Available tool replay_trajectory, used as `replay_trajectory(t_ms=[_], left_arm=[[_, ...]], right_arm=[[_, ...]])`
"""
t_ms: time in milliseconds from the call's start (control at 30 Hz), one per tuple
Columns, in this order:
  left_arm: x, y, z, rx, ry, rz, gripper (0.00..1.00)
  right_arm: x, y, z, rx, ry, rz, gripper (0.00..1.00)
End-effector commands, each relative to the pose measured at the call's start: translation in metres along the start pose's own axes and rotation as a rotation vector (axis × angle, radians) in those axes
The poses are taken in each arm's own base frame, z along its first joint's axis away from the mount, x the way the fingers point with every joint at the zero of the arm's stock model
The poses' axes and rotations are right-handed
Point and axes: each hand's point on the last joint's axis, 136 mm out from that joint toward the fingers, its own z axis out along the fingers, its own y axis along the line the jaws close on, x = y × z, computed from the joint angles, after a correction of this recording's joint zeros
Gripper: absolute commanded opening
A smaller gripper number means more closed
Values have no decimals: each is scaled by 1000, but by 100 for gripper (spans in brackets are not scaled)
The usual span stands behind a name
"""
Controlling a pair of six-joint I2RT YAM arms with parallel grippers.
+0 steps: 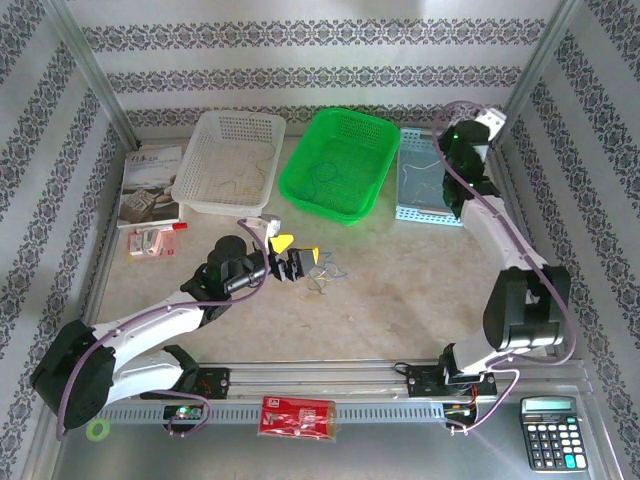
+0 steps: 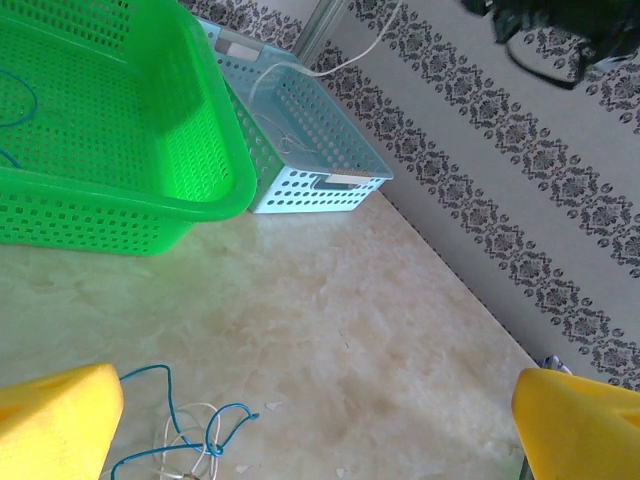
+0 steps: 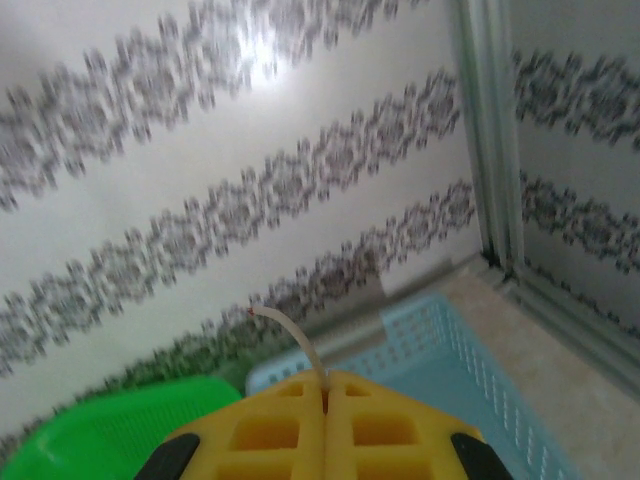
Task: Untangle the cables
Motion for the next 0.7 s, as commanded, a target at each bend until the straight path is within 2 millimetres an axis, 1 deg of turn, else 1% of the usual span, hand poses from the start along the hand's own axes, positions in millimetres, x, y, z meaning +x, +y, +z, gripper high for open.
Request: replay_trajectory(t_ms=[0,100,333,433,533,667], left_arm=[[1,-5,-5,2,-2,21,100],[0,-5,-6,-2,-2,22,100],[-1,-4,-9,-13,-3,26,100],[-1,-4,-10,-14,-2,24,100],[-1,-4,-11,-19,-3,21,100],[-2,-4,-12,-21,-6,19,100]], right_arm=[[40,-6,13,25,81,-67,0],[59,-16,26,68,120,-89,0],[83,-42,59,149,217,-95,0],[93,-49,72,168,275,-100,0],[103,-59,82,190,332,-109,0],[119,-64,91,164,408,-89,0]])
